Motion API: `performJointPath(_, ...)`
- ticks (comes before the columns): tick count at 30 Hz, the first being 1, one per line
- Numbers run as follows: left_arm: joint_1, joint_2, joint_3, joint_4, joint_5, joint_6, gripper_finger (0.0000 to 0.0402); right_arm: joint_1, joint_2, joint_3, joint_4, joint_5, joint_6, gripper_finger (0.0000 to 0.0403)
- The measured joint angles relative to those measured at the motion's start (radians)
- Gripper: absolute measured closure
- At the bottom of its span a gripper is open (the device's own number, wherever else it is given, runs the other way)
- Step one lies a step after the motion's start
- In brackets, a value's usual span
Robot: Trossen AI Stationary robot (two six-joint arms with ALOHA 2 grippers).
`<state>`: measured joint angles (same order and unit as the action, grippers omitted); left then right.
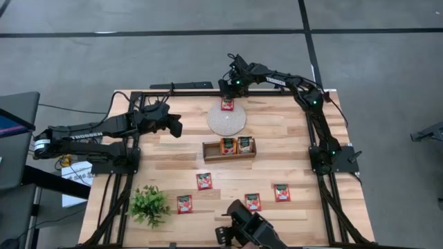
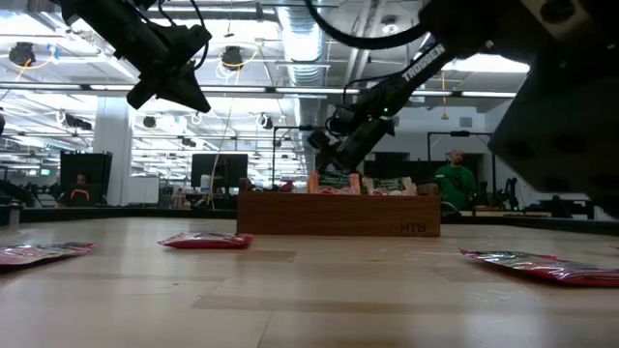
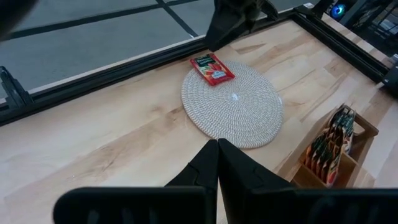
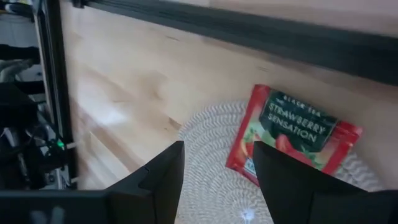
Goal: Pick & Place Tea
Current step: Put the red tea bag into the left section of the wooden organizer
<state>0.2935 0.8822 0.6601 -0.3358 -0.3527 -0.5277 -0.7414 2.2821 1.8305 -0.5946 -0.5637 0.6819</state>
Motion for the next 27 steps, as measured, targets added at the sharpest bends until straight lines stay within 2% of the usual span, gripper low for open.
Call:
performJointPath(4, 0.000, 0.001, 0.000, -0.003, 0.000, 0.003, 0.0402, 0.000, 0.015, 0.014, -0.002, -0.042, 0.018, 0.0224)
performJointPath(11, 0.002, 0.001, 0.000, -0.003, -0.002, 0.019, 0.0401, 0.008, 0.015, 0.015, -0.005, -0.036, 0.025, 0.0233)
performJointPath(22, 0.002, 0.001, 0.000, -0.003, -0.004, 0.021, 0.0401, 0.006, 0.015, 0.015, -0.080, 0.051, 0.027, 0.0252)
performJointPath(27, 0.002, 0.001, 0.000, -0.003, -0.004, 0.022, 0.0401, 0.006, 0.015, 0.015, -0.078, 0.054, 0.026, 0.0280)
